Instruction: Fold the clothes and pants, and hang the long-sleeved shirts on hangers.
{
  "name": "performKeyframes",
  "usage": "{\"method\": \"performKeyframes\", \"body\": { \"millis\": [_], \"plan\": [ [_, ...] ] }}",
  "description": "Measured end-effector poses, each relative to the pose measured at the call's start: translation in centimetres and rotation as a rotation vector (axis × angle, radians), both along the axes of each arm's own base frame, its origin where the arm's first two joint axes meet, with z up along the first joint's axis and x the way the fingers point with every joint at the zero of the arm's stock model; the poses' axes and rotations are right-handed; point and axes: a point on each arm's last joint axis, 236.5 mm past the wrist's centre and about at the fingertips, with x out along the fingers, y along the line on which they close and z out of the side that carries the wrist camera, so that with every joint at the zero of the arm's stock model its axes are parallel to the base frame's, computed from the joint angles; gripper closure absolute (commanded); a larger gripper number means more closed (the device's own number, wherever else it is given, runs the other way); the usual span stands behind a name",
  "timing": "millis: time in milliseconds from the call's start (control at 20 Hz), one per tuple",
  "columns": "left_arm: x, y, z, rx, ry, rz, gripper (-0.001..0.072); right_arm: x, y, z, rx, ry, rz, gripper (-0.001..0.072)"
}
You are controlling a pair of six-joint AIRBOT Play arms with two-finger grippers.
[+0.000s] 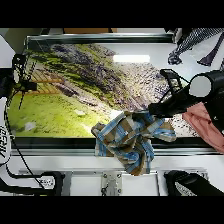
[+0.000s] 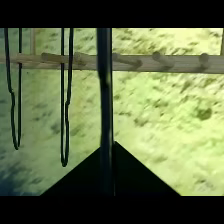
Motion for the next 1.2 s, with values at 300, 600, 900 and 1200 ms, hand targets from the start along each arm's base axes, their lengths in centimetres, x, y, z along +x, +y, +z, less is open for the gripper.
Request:
{"method": "performKeyframes", "body": {
  "millis": [300,600,900,1200],
  "plan": [
    [-0.3,-3.7,1.3,0.003,0.023,-0.083,0.0694,0.0,0.0,0.0,0.0,0.0,0.0,0.0693],
    [-3.8,-14.9,4.4,-0.213,0.092,-0.543,0.0693,0.0,0.0,0.0,0.001,0.0,0.0,0.0693],
    [-12.1,-21.2,7.1,-0.426,0.233,-0.934,0.0695,0.0,0.0,0.0,0.001,0.0,0.0,0.0693],
    [-17.2,-22.8,8.3,-0.495,0.194,-1.245,0.0695,0.0,0.0,0.0,0.001,0.0,0.0,0.0693]
  ]
}}
